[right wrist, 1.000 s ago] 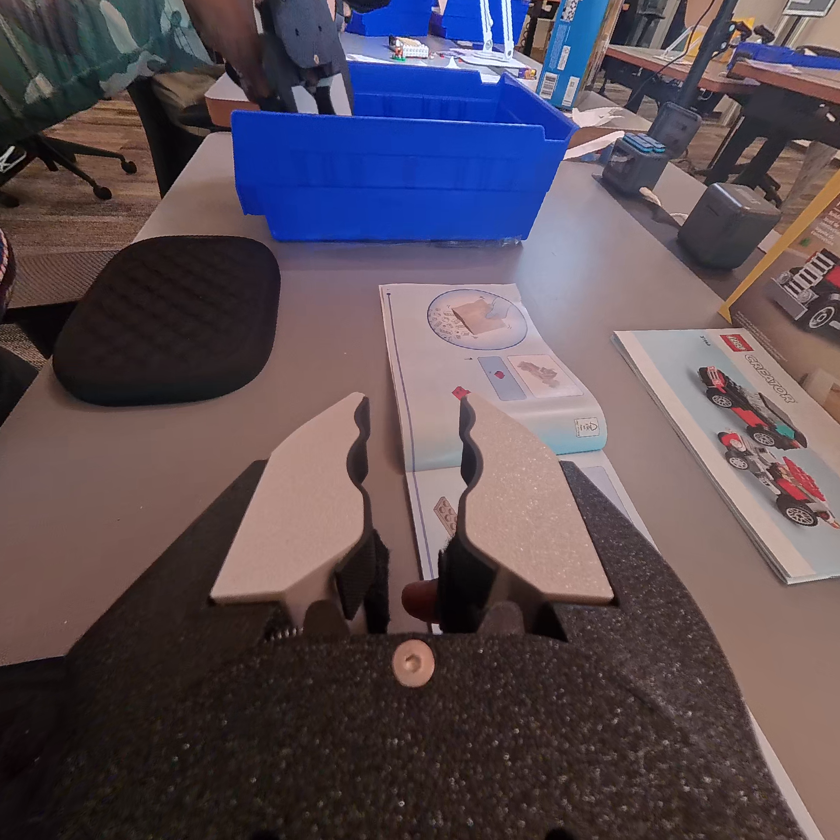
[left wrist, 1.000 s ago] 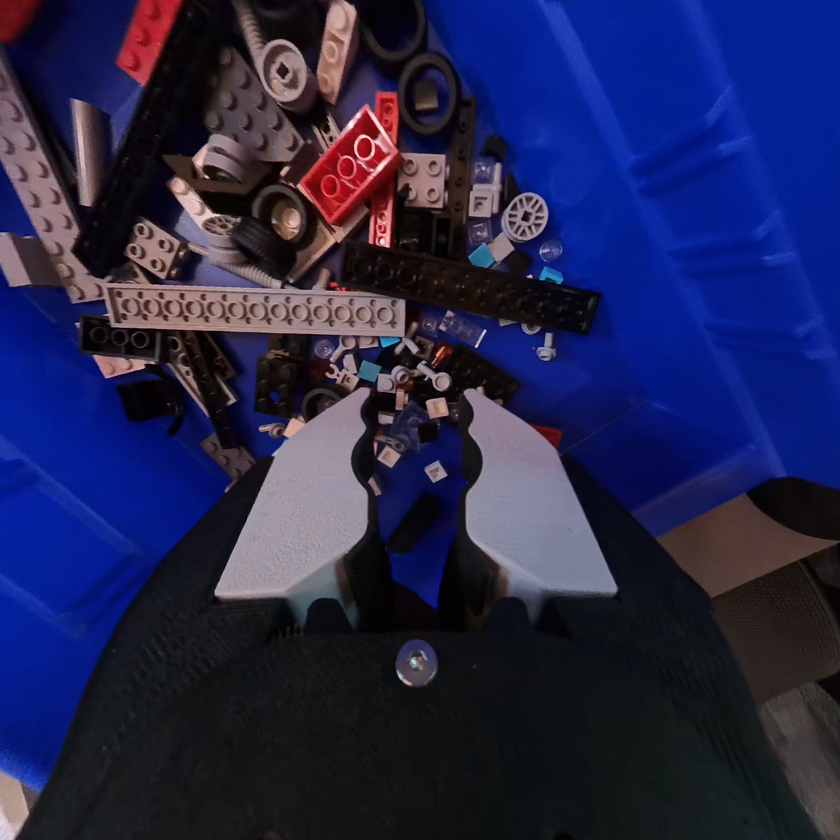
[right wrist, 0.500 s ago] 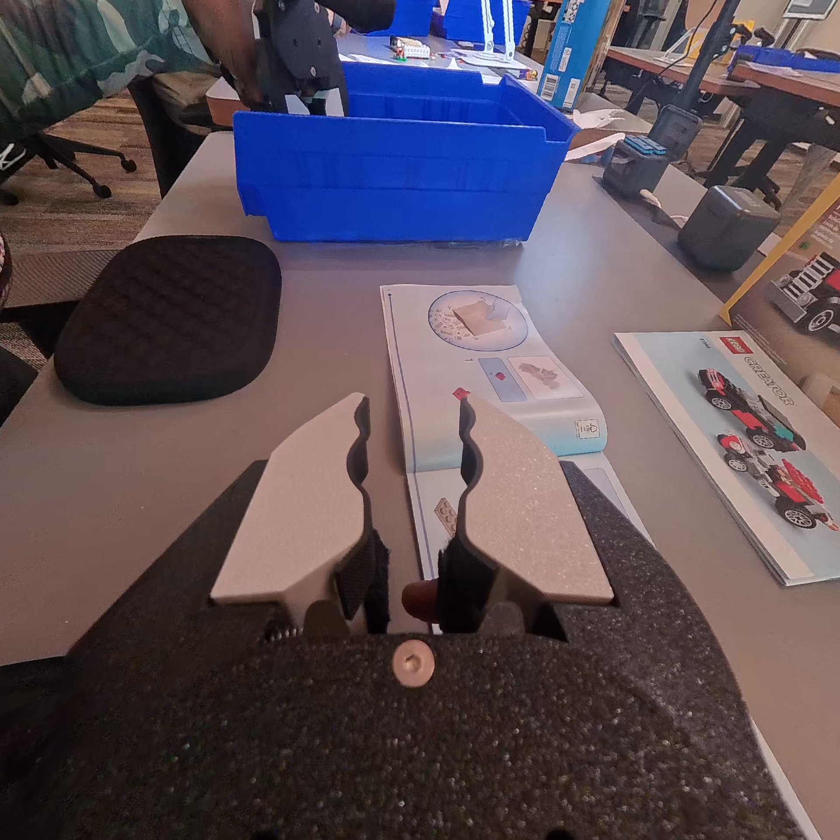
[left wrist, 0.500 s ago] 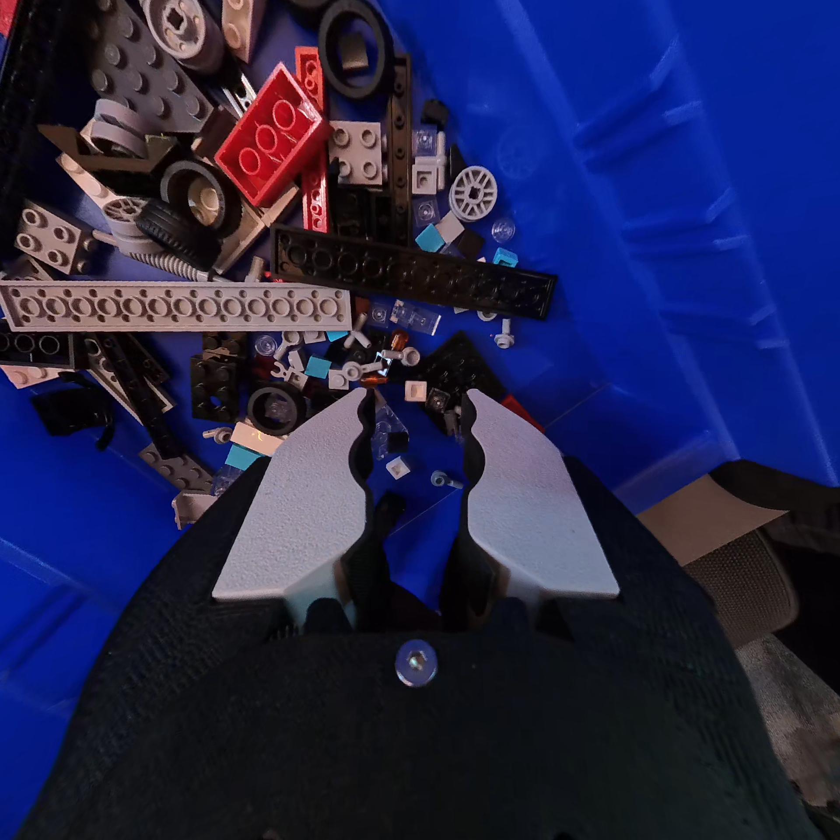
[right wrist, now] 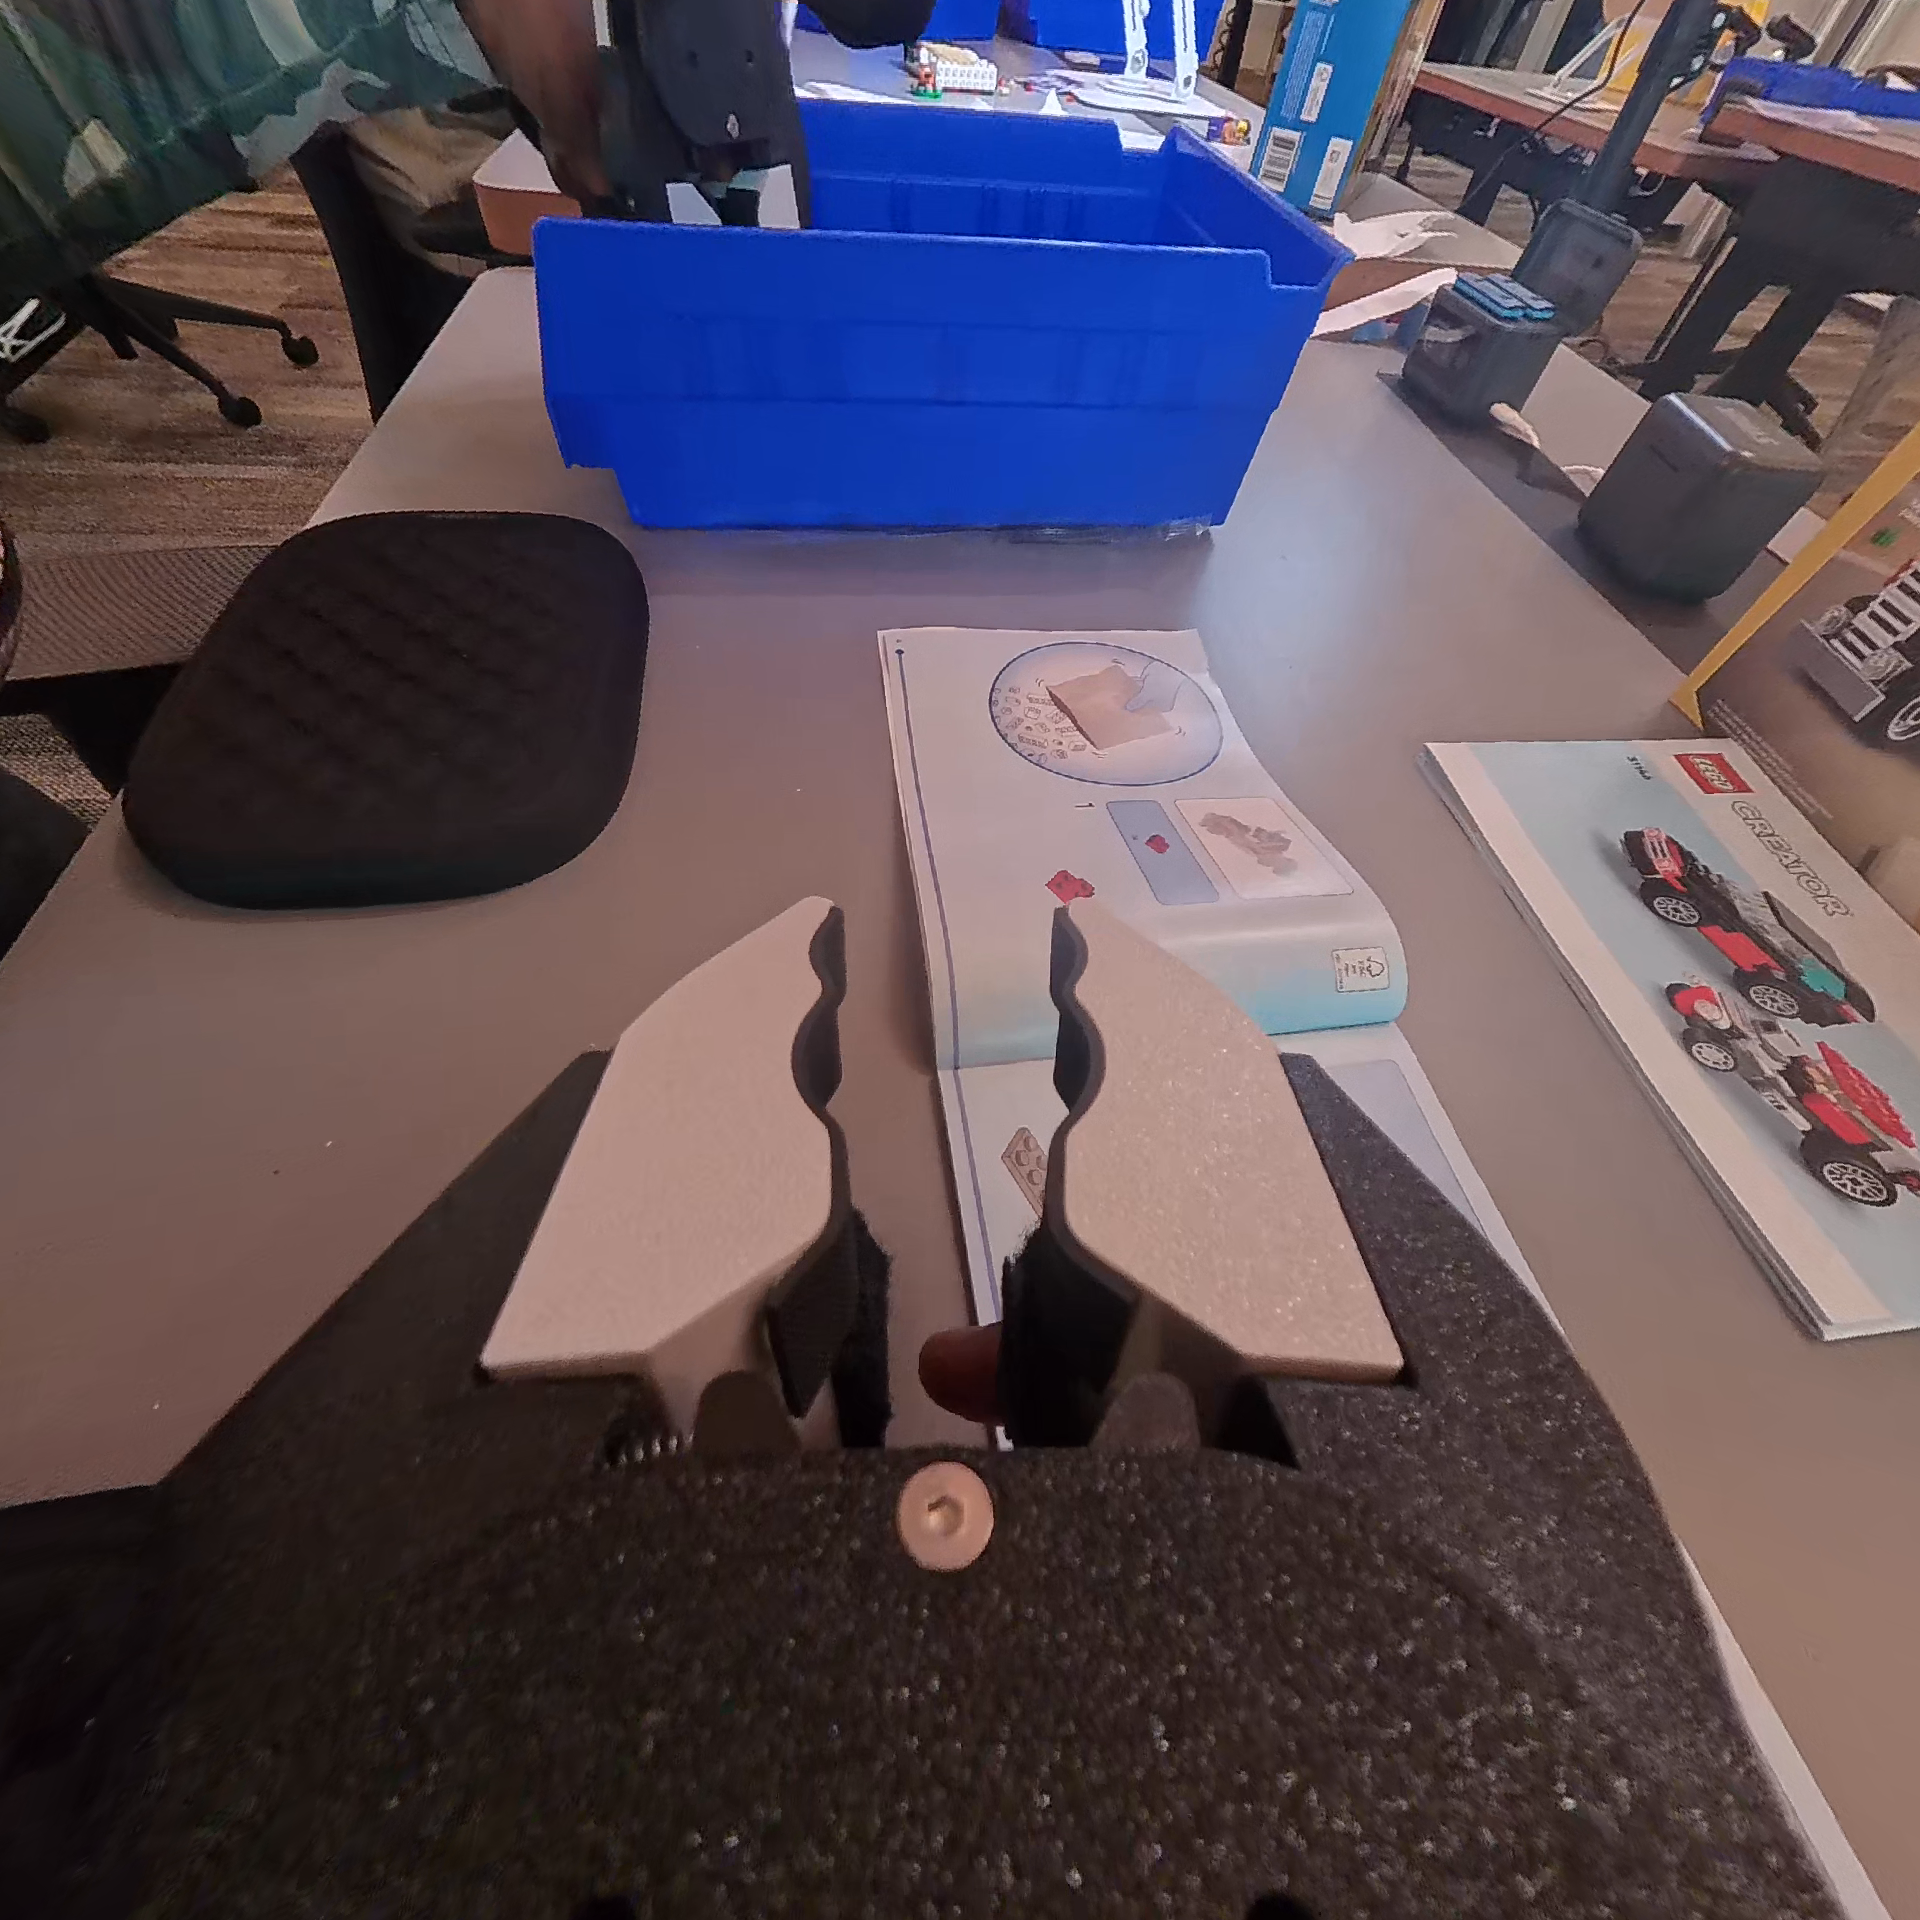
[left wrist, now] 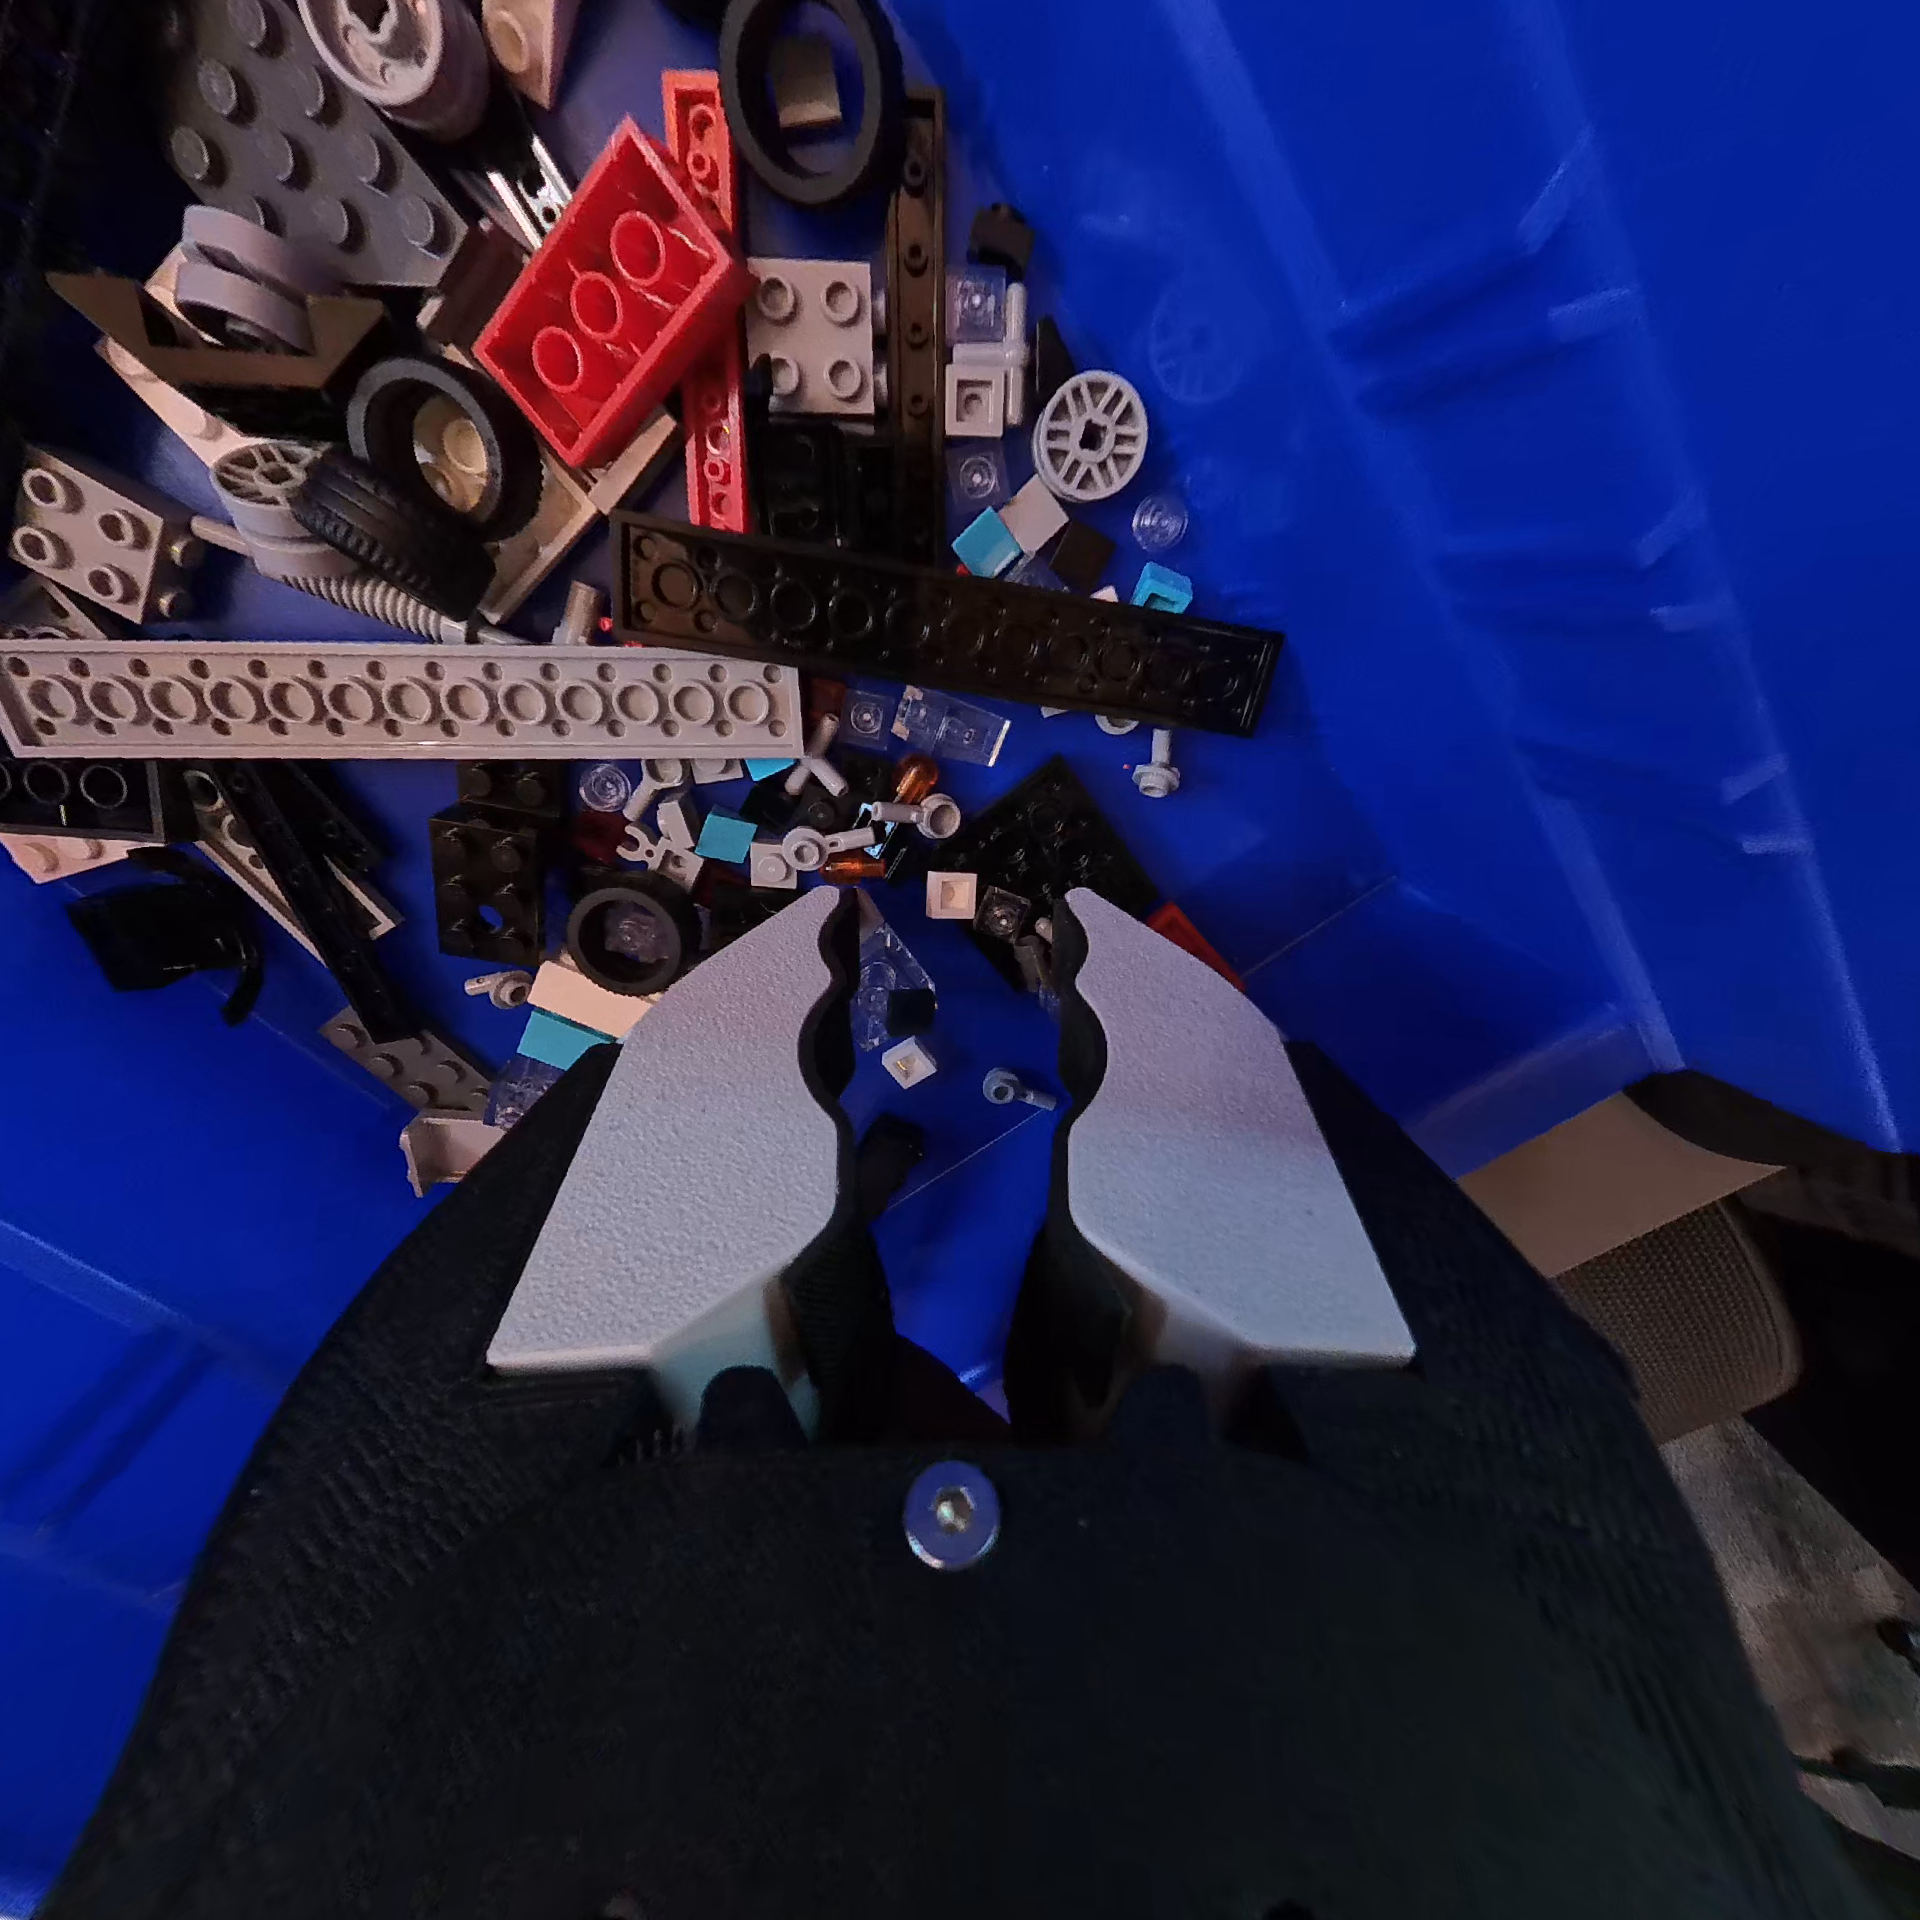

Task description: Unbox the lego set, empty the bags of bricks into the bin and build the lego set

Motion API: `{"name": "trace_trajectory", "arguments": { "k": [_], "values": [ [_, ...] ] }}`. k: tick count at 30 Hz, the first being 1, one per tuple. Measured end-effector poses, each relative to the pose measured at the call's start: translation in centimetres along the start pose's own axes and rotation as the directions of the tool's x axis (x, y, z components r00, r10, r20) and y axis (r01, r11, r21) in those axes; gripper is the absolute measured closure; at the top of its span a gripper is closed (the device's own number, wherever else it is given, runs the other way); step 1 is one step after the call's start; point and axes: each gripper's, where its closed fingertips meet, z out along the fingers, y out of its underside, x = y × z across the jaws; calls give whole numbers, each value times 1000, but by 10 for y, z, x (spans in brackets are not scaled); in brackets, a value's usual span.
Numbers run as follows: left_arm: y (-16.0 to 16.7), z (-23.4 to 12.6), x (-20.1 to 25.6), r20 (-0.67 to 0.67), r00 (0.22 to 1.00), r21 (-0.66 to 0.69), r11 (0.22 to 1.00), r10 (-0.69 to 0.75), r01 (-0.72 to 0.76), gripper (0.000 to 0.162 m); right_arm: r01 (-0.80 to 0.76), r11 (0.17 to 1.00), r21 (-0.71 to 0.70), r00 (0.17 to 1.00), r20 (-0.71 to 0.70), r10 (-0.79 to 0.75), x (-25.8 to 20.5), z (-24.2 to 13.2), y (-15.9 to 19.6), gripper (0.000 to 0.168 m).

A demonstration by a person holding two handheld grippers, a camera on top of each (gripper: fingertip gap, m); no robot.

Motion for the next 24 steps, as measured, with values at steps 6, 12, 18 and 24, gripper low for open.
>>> {"name": "trace_trajectory", "arguments": {
  "k": [6, 12, 18, 24],
  "values": [
    [0, 0, 0, -2, 1000, -1, 1000, 3, -3, 127, 0, 1000, -6, 1000, 3, 0, 0, 1, 1, 130],
    [0, 0, 0, 3, 1000, 0, 1000, 0, 0, 127, 0, 1000, -6, 1000, 0, 0, 0, 0, 1, 130],
    [0, 0, 0, 1, 1000, -7, 1000, -1, 1, 127, 0, 1000, -7, 1000, 0, 0, 0, 0, 1, 130],
    [0, 0, 4, -8, 1000, 12, 1000, 25, -25, 131, 6, 1000, -5, 1000, 1, -6, 0, 0, 0, 130]
  ]
}}
